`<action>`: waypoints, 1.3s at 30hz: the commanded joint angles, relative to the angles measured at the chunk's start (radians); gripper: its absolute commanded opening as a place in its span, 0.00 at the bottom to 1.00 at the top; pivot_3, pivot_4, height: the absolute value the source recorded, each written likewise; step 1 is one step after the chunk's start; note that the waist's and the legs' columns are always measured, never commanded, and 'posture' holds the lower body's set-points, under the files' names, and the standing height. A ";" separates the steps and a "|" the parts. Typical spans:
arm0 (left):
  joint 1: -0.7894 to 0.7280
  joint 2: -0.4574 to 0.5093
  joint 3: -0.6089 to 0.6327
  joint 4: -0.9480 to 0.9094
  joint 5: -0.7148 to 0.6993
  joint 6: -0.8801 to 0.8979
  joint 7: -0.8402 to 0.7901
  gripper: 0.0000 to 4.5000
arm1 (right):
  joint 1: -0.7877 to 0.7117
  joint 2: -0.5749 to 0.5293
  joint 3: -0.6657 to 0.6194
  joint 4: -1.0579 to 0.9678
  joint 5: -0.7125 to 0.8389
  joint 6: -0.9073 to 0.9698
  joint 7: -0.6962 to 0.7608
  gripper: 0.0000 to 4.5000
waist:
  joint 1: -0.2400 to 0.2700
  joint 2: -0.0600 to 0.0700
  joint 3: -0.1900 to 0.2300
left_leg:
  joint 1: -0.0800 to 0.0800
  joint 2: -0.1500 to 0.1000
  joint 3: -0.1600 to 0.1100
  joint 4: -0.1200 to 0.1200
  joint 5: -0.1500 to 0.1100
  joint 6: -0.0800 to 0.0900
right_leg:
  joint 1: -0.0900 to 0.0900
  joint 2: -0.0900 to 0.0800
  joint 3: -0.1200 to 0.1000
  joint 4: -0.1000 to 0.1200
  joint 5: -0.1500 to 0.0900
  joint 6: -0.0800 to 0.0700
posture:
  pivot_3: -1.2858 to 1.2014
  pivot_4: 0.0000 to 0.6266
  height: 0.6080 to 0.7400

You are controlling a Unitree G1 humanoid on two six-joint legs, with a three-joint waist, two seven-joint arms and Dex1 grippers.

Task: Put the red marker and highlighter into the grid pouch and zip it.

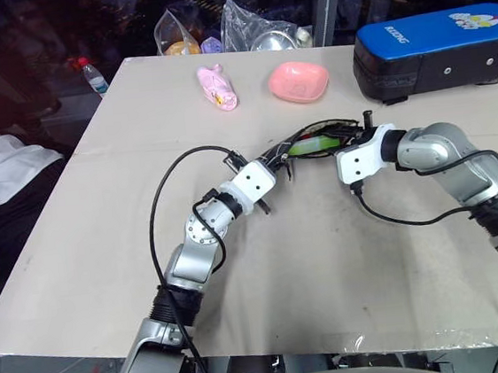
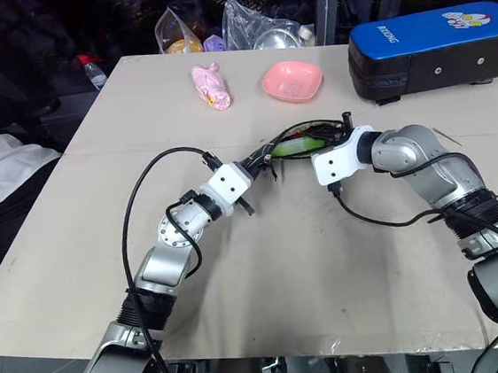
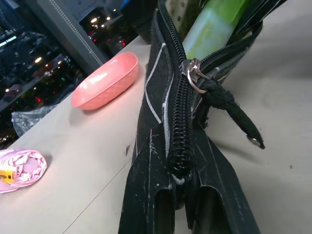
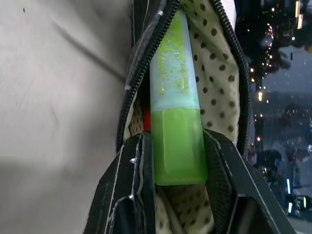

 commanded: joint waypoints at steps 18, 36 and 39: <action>-0.050 -0.120 0.039 0.001 -0.125 0.047 -0.001 0.00 | 0.260 0.084 -0.462 -0.569 0.745 1.051 0.137 0.99 | 0.001 0.000 0.000 | -0.001 0.001 -0.002 0.000 0.000 0.000 | 0.000 0.000 0.000 0.001 0.000 0.000 | 0.52 0.24 0.89; -0.101 -0.192 -0.021 0.133 -0.216 0.044 -0.199 0.00 | 0.359 0.297 -0.467 -0.775 0.994 1.594 -0.189 0.99 | 0.001 0.000 0.000 | -0.001 -0.001 -0.004 0.000 0.000 0.000 | 0.001 0.000 -0.001 0.000 0.000 0.000 | 0.52 0.24 0.89; -0.102 -0.191 -0.027 0.139 -0.209 0.047 -0.217 0.00 | 0.343 0.344 -0.472 -0.765 1.014 1.617 -0.224 0.99 | 0.001 0.000 0.000 | -0.001 -0.001 -0.004 0.000 0.000 0.000 | 0.001 0.000 -0.001 0.000 0.000 0.000 | 0.52 0.24 0.89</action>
